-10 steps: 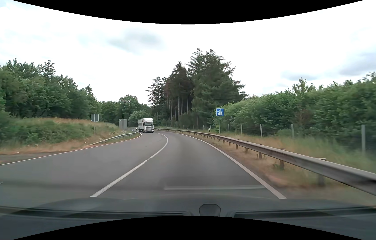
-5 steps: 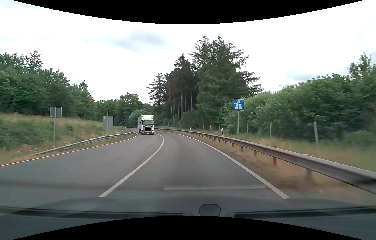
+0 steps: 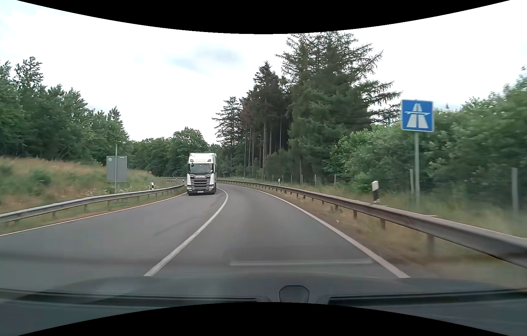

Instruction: Follow the waypoints while adhering to traffic rules and regulations

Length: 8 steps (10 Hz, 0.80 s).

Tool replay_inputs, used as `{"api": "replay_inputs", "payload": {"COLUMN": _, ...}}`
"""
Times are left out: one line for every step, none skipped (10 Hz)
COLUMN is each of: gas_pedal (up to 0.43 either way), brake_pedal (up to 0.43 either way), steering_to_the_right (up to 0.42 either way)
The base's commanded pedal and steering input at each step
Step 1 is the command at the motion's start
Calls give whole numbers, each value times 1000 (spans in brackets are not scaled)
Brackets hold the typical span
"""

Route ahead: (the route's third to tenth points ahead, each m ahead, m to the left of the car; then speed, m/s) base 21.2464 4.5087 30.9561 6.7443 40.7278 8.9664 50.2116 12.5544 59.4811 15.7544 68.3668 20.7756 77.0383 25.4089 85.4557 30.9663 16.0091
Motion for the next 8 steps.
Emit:
{"api": "replay_inputs", "payload": {"gas_pedal": 331, "brake_pedal": 0, "steering_to_the_right": -34}}
{"api": "replay_inputs", "payload": {"gas_pedal": 331, "brake_pedal": 0, "steering_to_the_right": -34}}
{"api": "replay_inputs", "payload": {"gas_pedal": 319, "brake_pedal": 0, "steering_to_the_right": -34}}
{"api": "replay_inputs", "payload": {"gas_pedal": 319, "brake_pedal": 0, "steering_to_the_right": -34}}
{"api": "replay_inputs", "payload": {"gas_pedal": 299, "brake_pedal": 0, "steering_to_the_right": -35}}
{"api": "replay_inputs", "payload": {"gas_pedal": 287, "brake_pedal": 0, "steering_to_the_right": -35}}
{"api": "replay_inputs", "payload": {"gas_pedal": 287, "brake_pedal": 0, "steering_to_the_right": -35}}
{"api": "replay_inputs", "payload": {"gas_pedal": 287, "brake_pedal": 0, "steering_to_the_right": -37}}
